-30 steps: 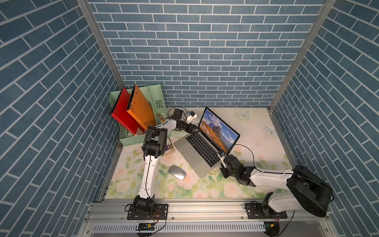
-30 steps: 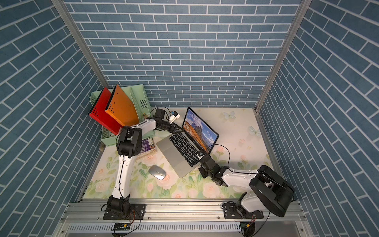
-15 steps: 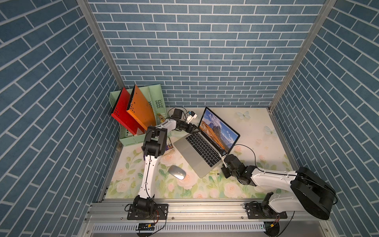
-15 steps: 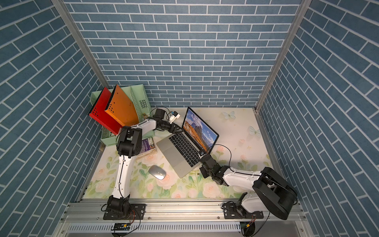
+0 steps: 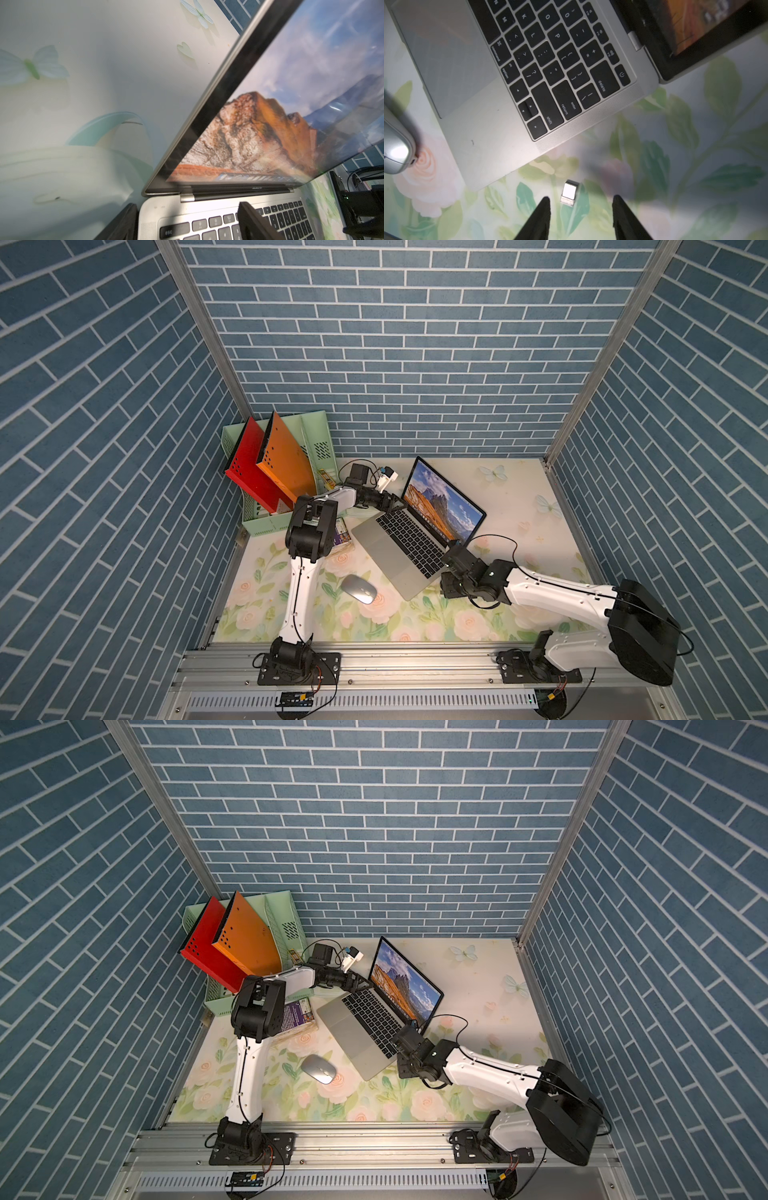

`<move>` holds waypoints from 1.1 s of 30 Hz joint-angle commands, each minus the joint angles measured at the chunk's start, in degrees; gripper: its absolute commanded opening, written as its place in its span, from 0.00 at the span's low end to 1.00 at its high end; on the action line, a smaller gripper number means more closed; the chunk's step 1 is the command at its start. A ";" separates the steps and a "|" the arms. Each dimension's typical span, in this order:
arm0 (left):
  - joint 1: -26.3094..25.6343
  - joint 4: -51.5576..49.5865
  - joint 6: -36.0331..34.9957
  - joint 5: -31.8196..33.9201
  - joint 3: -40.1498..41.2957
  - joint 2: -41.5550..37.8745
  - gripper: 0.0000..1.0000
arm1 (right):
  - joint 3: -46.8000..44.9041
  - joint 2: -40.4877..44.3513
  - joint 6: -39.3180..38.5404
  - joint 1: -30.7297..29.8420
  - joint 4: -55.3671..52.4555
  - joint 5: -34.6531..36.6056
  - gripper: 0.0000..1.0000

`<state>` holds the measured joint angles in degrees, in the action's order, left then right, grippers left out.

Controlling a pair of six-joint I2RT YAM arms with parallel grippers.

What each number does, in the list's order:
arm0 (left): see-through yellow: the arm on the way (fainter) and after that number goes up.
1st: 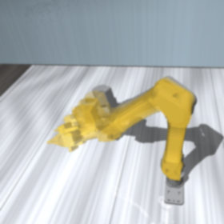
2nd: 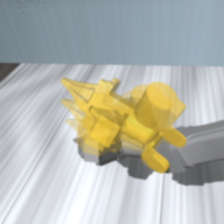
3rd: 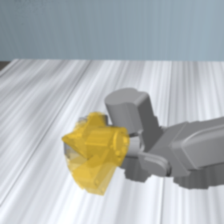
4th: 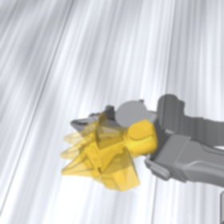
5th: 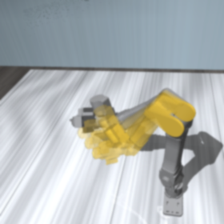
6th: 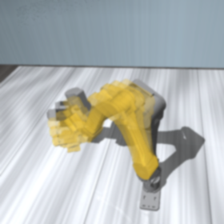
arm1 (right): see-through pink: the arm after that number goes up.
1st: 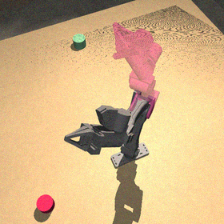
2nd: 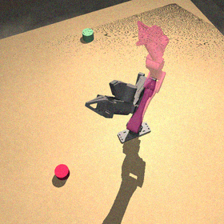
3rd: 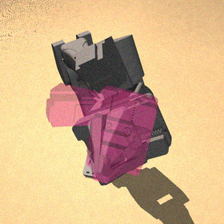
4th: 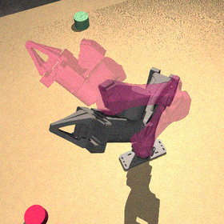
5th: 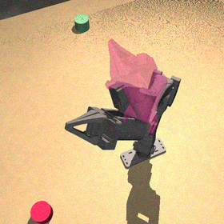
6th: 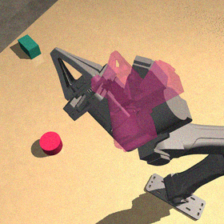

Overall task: Insert the wireless mouse receiver into the laptop
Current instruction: Pick up the USB plug at the center of the board.

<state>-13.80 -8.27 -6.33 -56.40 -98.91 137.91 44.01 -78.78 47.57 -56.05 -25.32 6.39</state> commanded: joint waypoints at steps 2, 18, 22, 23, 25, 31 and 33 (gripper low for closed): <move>-0.02 -2.38 2.81 2.89 1.82 1.08 0.81 | 6.07 -5.71 10.72 -1.05 -9.90 -0.04 0.49; 0.36 -2.37 2.46 2.44 1.79 1.53 0.81 | 9.89 -14.48 12.42 -2.72 -11.07 -4.28 0.35; 0.44 -2.54 2.38 2.36 1.71 1.63 0.81 | 10.47 -15.64 11.71 -2.70 -11.44 -3.84 0.33; 0.52 -2.66 2.35 2.35 1.71 1.59 0.81 | 10.66 -15.97 11.62 -2.77 -11.57 -3.70 0.32; 0.60 -2.65 2.37 2.35 1.64 1.58 0.81 | 10.90 -16.43 11.33 -2.85 -11.61 -3.69 0.31; 0.84 -3.04 2.20 2.19 1.45 1.54 0.81 | 10.50 -17.24 11.16 -2.81 -12.20 -4.02 0.26; 0.88 -3.13 2.19 2.17 1.36 1.63 0.81 | 10.50 -17.22 11.16 -2.83 -12.61 -4.03 0.24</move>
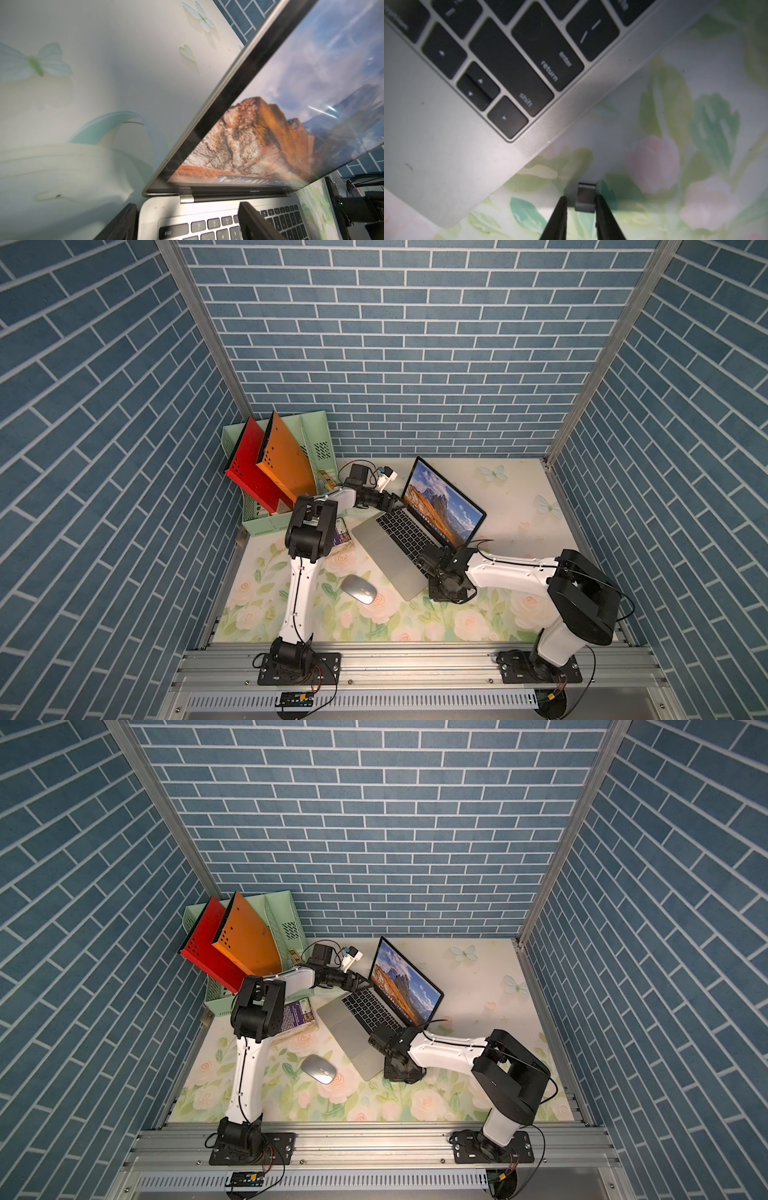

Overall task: Insert the wireless mouse receiver into the laptop
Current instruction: Pick up the USB plug at the center of the board.

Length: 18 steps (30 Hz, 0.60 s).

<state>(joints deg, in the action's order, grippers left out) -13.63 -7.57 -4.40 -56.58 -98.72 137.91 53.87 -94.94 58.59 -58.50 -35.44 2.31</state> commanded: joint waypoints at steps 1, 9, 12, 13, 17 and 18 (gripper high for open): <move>0.77 -3.77 0.27 2.35 1.16 1.55 0.81 | 0.78 -1.04 0.13 -0.43 -2.70 0.09 0.23; 0.96 -3.79 0.27 2.08 1.08 1.62 0.81 | -0.63 -0.90 -0.15 -0.83 -2.51 0.06 0.17; 0.97 -3.79 0.30 1.95 1.07 1.76 0.81 | -1.35 0.69 -5.19 -0.44 -1.73 1.79 0.17; 0.97 -3.79 0.24 1.73 1.07 1.83 0.81 | -1.61 1.51 -9.90 -0.02 -1.10 2.21 0.17; 0.97 -3.92 0.23 1.39 0.89 2.19 0.81 | -1.62 5.46 -31.99 1.34 -1.59 7.00 0.13; 0.97 -3.98 0.27 1.38 0.89 2.19 0.81 | -1.99 6.37 -37.71 1.75 -1.47 7.64 0.13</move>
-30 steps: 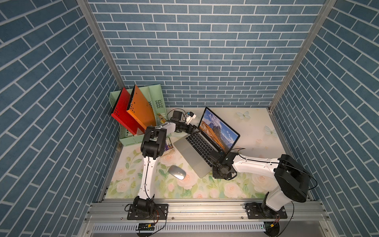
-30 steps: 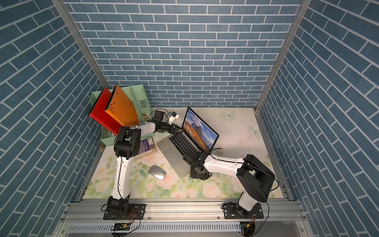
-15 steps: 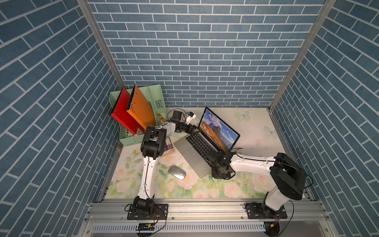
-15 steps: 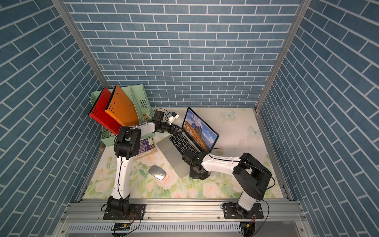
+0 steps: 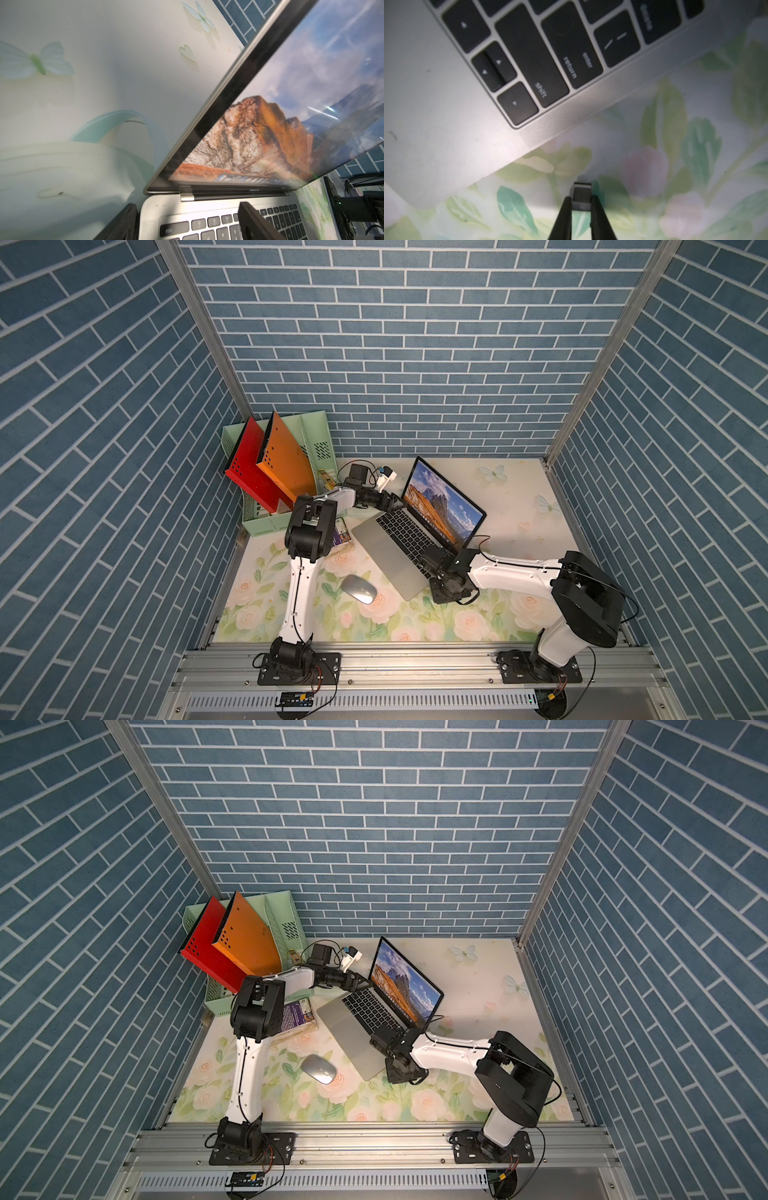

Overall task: Insert the wireless mouse receiver into the laptop
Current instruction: Pick up the USB plug at the center of the board, then insert the USB plug into the USB port.

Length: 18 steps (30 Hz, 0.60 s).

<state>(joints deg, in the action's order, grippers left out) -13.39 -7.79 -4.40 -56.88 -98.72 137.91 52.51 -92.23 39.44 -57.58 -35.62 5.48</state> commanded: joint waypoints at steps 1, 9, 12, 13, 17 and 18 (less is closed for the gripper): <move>0.73 -3.79 0.27 1.69 0.89 2.19 0.81 | -1.15 4.90 -22.23 1.86 -0.23 4.53 0.12; 0.73 -5.08 -0.84 1.77 0.47 2.52 0.81 | -1.60 8.10 -41.27 10.95 5.52 1.70 0.08; 0.73 -5.11 -0.87 1.76 0.43 2.71 0.81 | -2.94 9.09 -47.38 13.00 6.64 -0.33 0.07; 0.73 -5.00 -0.91 1.77 0.50 2.75 0.81 | -3.51 9.47 -48.64 13.78 7.10 -1.39 0.07; 0.73 -5.13 -0.91 1.71 0.46 2.90 0.81 | -4.90 8.73 -52.77 15.99 8.12 -5.55 0.05; 0.73 -5.11 -0.90 1.69 0.41 2.92 0.81 | -4.67 8.01 -53.03 16.32 8.03 -6.69 0.04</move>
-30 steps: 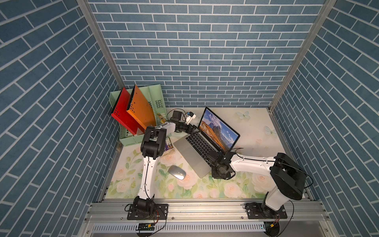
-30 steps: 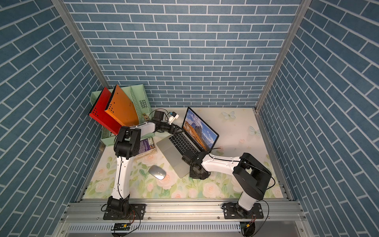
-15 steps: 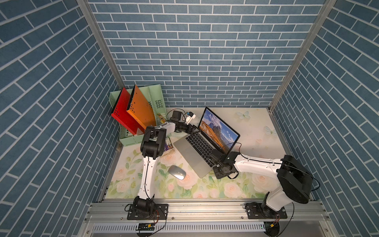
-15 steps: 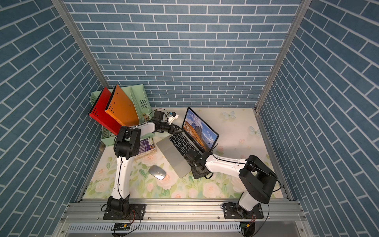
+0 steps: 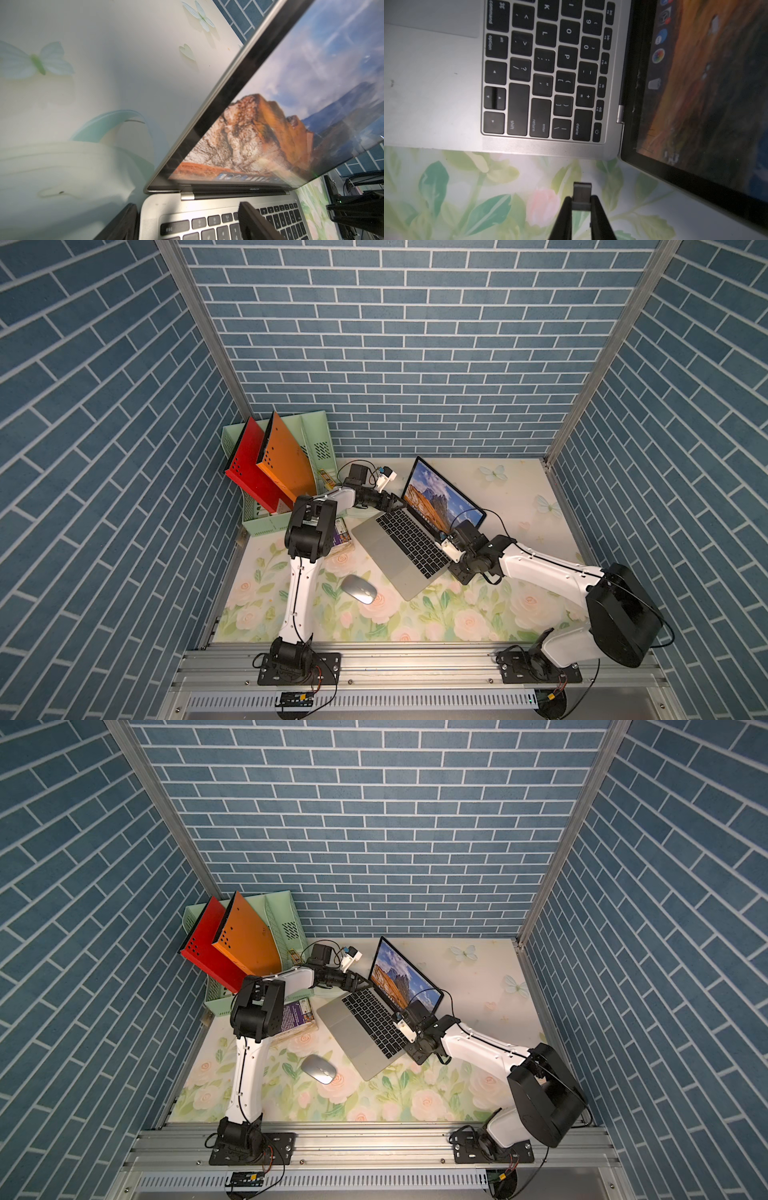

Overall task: Insert the wireless mouse receiver into the laptop
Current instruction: Insert the USB plug into the USB port.

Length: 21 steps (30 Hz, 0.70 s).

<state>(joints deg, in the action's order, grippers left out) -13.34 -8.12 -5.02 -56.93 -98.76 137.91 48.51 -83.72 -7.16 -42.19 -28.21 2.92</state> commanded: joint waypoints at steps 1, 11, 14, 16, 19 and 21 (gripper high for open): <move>0.69 -4.80 -0.30 1.73 0.42 2.90 0.81 | -0.38 -1.46 -6.46 1.19 0.61 -5.51 0.04; 0.69 -5.28 -0.43 1.87 0.01 3.51 0.81 | -0.58 -6.67 -5.17 1.58 3.32 -8.97 0.02; 0.77 -5.35 -0.56 1.91 -0.09 3.50 0.81 | -0.71 -6.99 -4.97 1.58 3.83 -8.05 0.02; 0.78 -5.44 -0.52 1.90 -0.10 3.51 0.81 | -0.91 -7.28 -4.76 1.55 4.33 -7.69 0.01; 0.82 -5.54 -0.56 1.91 -0.12 3.51 0.81 | -1.60 -7.13 -4.37 1.55 5.57 -7.66 0.01; 0.86 -5.59 -0.59 1.91 -0.20 3.55 0.81 | -1.88 -6.99 -4.27 1.51 6.00 -6.20 0.01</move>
<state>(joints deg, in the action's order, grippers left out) -13.13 -8.54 -5.41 -57.78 -99.26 138.32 47.59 -90.24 -10.98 -40.80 -23.33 -4.36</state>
